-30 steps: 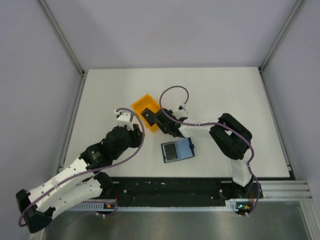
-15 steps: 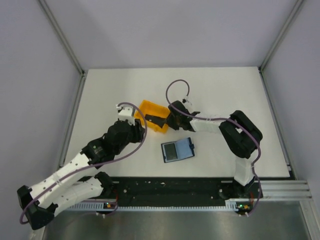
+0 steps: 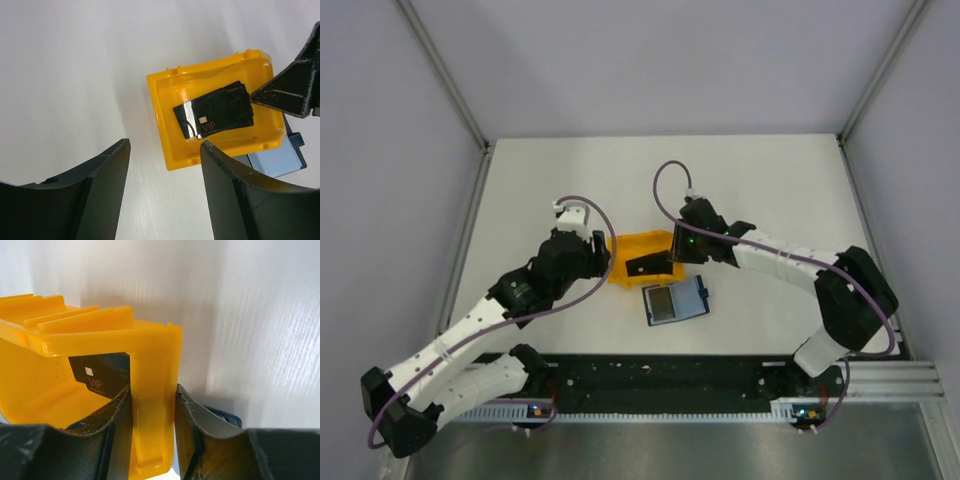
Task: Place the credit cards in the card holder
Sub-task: Pick up the credit card from the card holder.
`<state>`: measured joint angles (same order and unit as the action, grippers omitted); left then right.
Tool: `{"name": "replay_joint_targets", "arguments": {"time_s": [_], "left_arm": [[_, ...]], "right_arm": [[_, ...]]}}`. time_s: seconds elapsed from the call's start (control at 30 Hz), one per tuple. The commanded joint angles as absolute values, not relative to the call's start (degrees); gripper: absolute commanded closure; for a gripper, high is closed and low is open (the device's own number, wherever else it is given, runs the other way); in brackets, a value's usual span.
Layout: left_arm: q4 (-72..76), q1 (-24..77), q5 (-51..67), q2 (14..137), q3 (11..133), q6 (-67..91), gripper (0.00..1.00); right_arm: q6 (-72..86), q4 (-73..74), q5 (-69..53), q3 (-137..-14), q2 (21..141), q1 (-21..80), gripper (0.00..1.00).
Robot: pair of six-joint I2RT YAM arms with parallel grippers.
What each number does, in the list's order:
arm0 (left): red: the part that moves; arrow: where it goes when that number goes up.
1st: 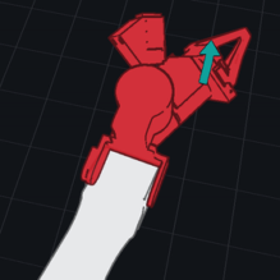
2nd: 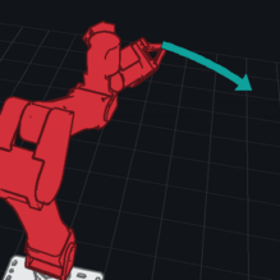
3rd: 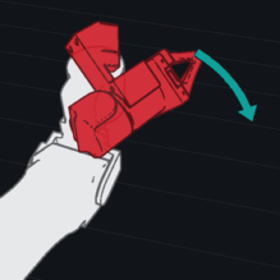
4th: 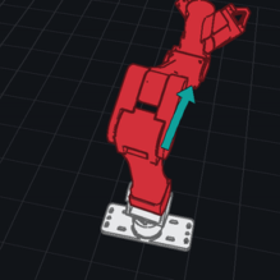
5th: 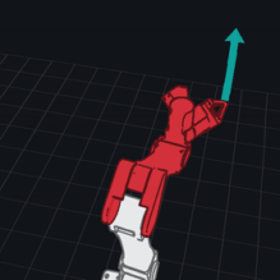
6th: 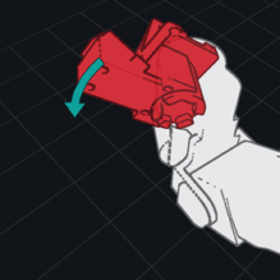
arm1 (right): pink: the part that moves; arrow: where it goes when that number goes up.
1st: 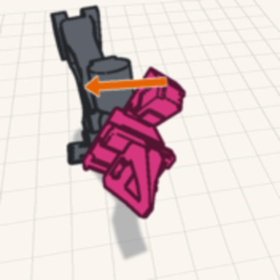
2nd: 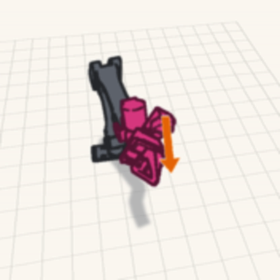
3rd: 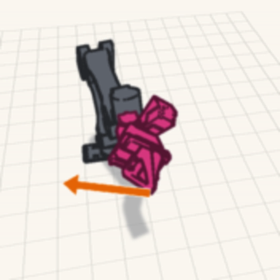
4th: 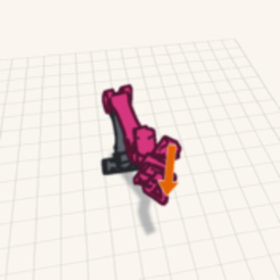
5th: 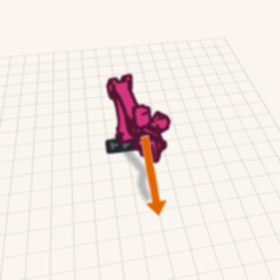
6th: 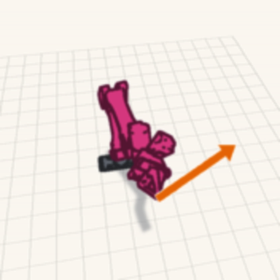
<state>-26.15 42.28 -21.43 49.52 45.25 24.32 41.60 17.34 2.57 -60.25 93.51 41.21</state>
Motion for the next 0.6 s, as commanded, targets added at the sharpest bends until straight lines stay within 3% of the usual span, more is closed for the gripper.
{"name": "replay_joint_targets", "arguments": {"time_s": [0.0,0.17,0.4,0.5,0.57], "left_arm": [[-24.09,41.92,-18.03,48.87,42.29,26.45,0.32],[-19.61,41.92,-12.84,47.99,38.15,29.17,0.27],[-15.04,41.84,-9.15,49.83,36.04,32.87,0.27],[-12.84,41.84,-7.13,50.62,35.6,34.62,0.31],[-11.87,41.84,-5.98,51.06,35.25,35.5,0.39]], "right_arm": [[36.47,18.02,-1.48,-57.58,85.44,41.22,1.0],[36.56,18.02,-3.77,-55.81,82.09,41.31,1.0],[37.09,17.32,-5.97,-54.58,79.28,41.31,1.0],[37.35,15.65,-6.42,-53.27,77.7,41.31,1.0],[37.36,14.94,-5.89,-52.39,76.56,41.31,1.0]]}}
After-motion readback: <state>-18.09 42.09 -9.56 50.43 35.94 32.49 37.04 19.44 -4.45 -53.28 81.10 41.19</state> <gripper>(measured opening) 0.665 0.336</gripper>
